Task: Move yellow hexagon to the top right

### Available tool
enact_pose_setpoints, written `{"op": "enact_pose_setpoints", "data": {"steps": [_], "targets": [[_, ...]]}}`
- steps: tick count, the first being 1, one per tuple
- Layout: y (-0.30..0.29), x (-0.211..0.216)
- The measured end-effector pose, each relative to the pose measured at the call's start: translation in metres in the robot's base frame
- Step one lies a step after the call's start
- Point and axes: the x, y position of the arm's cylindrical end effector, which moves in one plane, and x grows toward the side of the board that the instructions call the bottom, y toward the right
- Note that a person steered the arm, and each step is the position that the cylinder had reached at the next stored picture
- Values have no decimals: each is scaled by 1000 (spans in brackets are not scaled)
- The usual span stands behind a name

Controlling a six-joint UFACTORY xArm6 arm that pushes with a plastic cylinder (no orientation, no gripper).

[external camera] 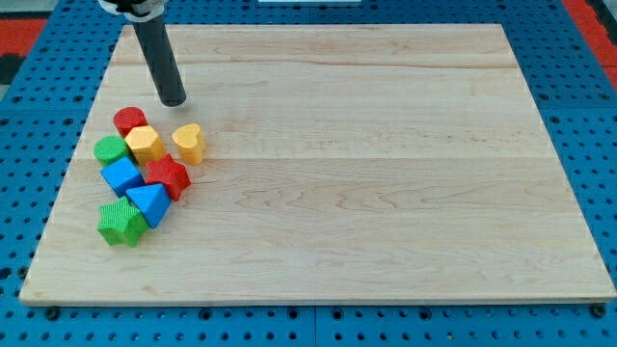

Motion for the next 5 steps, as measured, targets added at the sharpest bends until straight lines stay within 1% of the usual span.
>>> {"op": "enact_pose_setpoints", "data": {"steps": [2,3,4,5], "targets": [[0,0],[-17,13],[-68,18],[-87,31]]}}
